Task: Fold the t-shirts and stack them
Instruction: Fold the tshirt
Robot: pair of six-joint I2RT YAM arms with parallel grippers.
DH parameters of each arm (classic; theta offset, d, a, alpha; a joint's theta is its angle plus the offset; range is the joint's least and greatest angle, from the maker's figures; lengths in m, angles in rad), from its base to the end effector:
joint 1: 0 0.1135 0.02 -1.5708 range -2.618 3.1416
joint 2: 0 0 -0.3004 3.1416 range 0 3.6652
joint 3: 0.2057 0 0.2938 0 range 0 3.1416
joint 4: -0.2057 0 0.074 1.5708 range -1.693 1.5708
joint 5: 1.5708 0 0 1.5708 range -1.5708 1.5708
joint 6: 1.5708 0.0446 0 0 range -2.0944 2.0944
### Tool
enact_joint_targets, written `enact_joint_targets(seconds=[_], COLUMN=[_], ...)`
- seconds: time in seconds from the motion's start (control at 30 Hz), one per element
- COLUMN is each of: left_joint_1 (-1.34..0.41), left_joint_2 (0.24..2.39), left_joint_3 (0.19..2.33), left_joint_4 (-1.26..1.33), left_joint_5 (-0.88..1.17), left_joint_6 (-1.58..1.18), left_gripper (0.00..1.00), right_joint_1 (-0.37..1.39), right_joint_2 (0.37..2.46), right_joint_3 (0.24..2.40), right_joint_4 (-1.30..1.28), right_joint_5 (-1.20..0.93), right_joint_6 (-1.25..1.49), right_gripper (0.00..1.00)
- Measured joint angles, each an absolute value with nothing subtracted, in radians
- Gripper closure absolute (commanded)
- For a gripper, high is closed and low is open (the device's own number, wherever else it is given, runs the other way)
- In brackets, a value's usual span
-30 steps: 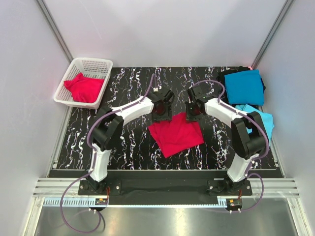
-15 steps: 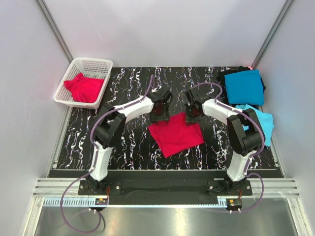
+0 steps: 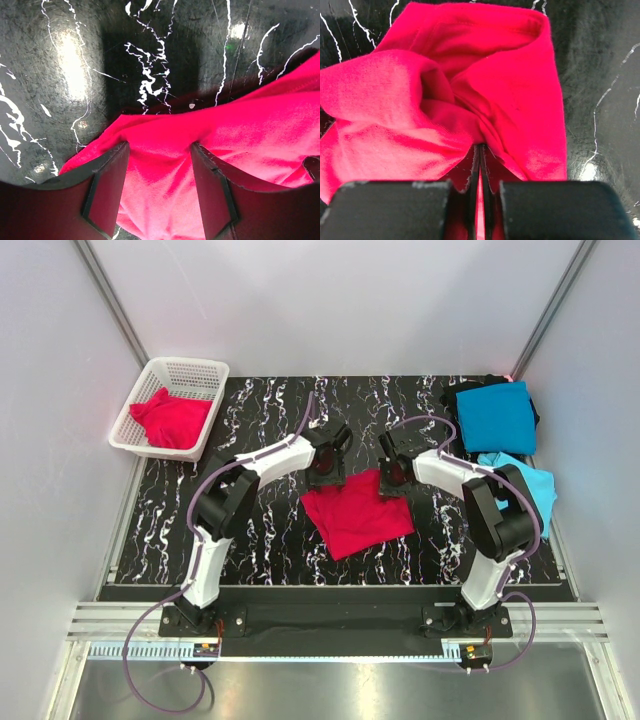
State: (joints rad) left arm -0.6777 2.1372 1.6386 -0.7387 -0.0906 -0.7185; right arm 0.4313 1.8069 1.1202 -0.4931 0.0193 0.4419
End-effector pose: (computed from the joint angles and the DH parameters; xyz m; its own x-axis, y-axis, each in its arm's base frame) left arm 0.3930 -0.3111 0.1703 -0.9500 -0.0769 -0.3027 -0.0318 0.9880 -0.1511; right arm 0.3600 0.1647 0.1600 -0.9351 0.0404 -0.3521 -0.0126 0.9891 0.1469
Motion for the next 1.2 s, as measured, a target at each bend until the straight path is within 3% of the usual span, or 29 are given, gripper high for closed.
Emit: enact_joint_targets(seconds=[0.8, 1.03, 1.13, 1.17, 1.2], left_joint_1=[-0.617, -0.575, -0.553, -0.55, -0.55], left_joint_2=[2.123, 2.083, 2.035, 2.019, 1.993], left_joint_3=[1.625, 1.621, 1.621, 1.621, 1.621], left_joint_4=[-0.734, -0.77, -0.785, -0.787, -0.789], left_joint_5=[-0.074, -0.105, -0.11, -0.109, -0.109], left_joint_6=[-0.747, -0.673, -0.652, -0.649, -0.643], left_gripper=[0.42, 0.41, 0.41, 0.41, 0.4], right_joint_1=[0.45, 0.446, 0.444, 0.444, 0.444], right_joint_2=[1.796, 1.768, 1.721, 1.696, 1.675], right_joint_3=[1.118, 1.131, 1.141, 1.142, 1.145], right_joint_4=[-0.528, -0.606, -0.641, -0.647, -0.651], right_joint_5=[0.14, 0.15, 0.162, 0.167, 0.169], right_joint_6=[0.553, 0.51, 0.491, 0.485, 0.481], right_gripper=[0.95, 0.77, 0.62, 0.52, 0.51])
